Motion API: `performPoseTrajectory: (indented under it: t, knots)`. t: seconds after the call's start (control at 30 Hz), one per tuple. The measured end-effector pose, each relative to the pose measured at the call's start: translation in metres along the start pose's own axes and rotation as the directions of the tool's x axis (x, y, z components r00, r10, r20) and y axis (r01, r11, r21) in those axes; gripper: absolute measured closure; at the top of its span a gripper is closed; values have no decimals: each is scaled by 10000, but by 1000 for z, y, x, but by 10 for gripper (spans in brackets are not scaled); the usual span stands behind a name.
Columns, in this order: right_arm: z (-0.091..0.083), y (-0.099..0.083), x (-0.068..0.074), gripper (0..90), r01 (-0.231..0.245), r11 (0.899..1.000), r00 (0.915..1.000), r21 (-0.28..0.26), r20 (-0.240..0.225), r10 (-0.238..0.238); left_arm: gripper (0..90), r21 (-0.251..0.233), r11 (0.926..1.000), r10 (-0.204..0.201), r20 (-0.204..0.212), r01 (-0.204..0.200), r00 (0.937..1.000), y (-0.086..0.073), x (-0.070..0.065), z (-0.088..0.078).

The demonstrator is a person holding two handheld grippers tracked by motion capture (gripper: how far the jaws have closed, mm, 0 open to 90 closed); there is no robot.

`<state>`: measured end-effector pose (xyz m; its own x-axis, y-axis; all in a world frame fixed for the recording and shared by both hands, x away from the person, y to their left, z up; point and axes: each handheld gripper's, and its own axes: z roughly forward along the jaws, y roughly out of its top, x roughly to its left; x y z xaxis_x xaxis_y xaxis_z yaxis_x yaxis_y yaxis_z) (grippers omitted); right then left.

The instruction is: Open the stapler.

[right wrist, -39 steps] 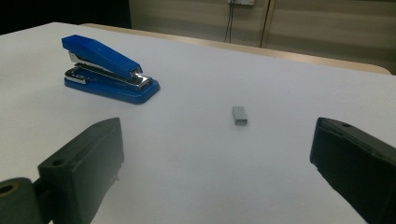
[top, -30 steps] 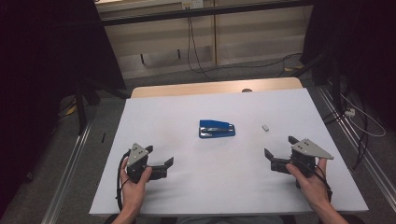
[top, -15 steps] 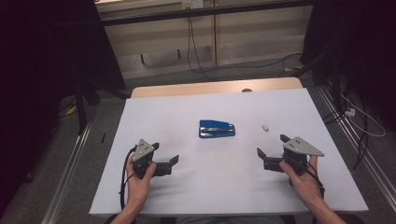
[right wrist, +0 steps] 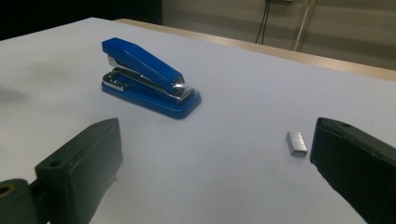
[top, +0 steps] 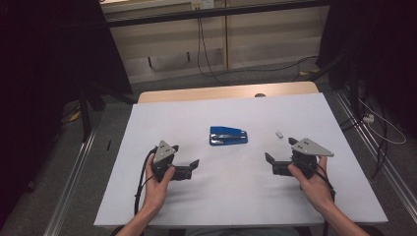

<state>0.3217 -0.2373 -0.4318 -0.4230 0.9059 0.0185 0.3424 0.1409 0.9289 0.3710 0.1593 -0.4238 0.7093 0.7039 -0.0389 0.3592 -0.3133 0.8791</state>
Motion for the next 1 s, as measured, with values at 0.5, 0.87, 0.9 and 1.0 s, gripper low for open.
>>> performPoseTrajectory:
  t: [0.5,0.87,0.9,1.0]
  knots:
    - [24,15,5,16,275,9994,9985,-222,-471,-286,49,-364,9991,233,57,-231,9997,18,6,24]
    - [40,24,5,83,-111,9990,9980,-425,-625,84,47,-374,9987,336,58,-334,9994,31,9,45]
    - [43,25,5,89,-125,9990,9974,-437,-715,94,49,-417,9988,276,135,-270,9995,32,9,46]
    - [49,25,7,74,95,9993,9977,-360,-673,-119,51,-329,9987,392,190,-385,9991,35,8,48]
